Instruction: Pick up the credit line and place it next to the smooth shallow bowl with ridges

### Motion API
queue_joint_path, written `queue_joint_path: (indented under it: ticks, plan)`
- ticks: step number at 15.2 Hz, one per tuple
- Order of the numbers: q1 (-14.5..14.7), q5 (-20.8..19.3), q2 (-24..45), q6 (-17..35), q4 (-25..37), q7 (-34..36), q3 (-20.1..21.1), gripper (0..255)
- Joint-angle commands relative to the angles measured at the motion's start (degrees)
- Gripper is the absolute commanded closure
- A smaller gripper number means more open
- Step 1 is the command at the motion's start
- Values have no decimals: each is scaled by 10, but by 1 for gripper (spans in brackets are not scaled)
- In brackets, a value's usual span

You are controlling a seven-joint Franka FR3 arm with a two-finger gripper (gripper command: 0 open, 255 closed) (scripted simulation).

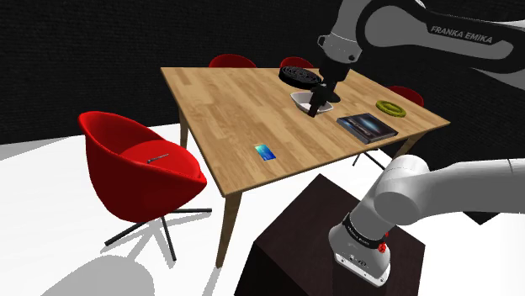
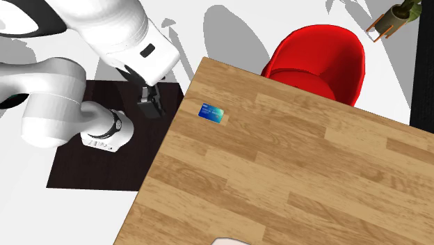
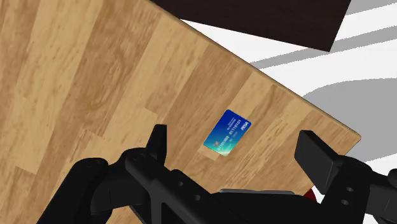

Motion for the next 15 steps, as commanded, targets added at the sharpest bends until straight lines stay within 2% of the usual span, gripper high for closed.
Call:
queue_joint_path:
  ticks: [1, 8, 15]
  plan:
    - [0, 0, 0, 0, 0, 0, 0, 0]
    - [-22, 25, 77, 166, -66, 125, 49, 0]
    - [-55, 26, 207, 334, -80, 256, 100, 0]
